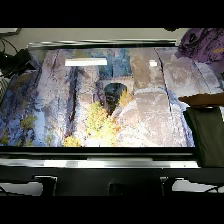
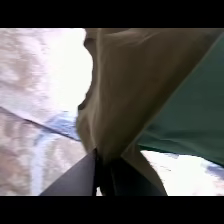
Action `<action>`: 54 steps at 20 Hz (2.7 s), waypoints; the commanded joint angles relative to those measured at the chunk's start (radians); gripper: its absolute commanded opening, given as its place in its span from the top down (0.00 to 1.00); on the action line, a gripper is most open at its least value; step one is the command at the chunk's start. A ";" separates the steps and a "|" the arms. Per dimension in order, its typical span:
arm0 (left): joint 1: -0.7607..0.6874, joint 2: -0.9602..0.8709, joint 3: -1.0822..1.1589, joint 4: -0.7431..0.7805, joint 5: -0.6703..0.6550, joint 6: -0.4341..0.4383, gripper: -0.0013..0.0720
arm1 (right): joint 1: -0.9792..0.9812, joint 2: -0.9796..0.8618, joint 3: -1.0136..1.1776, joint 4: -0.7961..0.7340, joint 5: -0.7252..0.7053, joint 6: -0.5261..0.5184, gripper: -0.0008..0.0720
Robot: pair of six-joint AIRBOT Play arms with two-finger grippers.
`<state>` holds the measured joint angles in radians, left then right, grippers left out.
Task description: Fold the clothes and pants, and hang the long-sleeved shirts on hangers.
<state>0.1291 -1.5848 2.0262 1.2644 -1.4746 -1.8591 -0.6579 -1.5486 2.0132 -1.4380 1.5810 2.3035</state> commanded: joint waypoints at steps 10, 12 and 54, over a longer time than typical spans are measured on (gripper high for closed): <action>0.000 0.000 0.000 0.001 -0.003 0.001 0.96 | 0.000 0.107 -0.307 -0.367 0.163 -0.249 0.95; 0.000 0.000 0.000 0.001 -0.003 0.001 0.96 | 0.000 0.149 -0.414 -0.407 0.121 -0.263 0.95; -0.190 0.270 -0.272 0.113 0.014 0.245 0.96 | 1.135 0.208 -0.499 -0.095 -0.515 -0.578 0.95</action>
<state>0.0086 -1.4178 1.8919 1.3159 -1.5013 -1.6791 0.1963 -1.3205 1.5028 -1.3991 1.1004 1.7279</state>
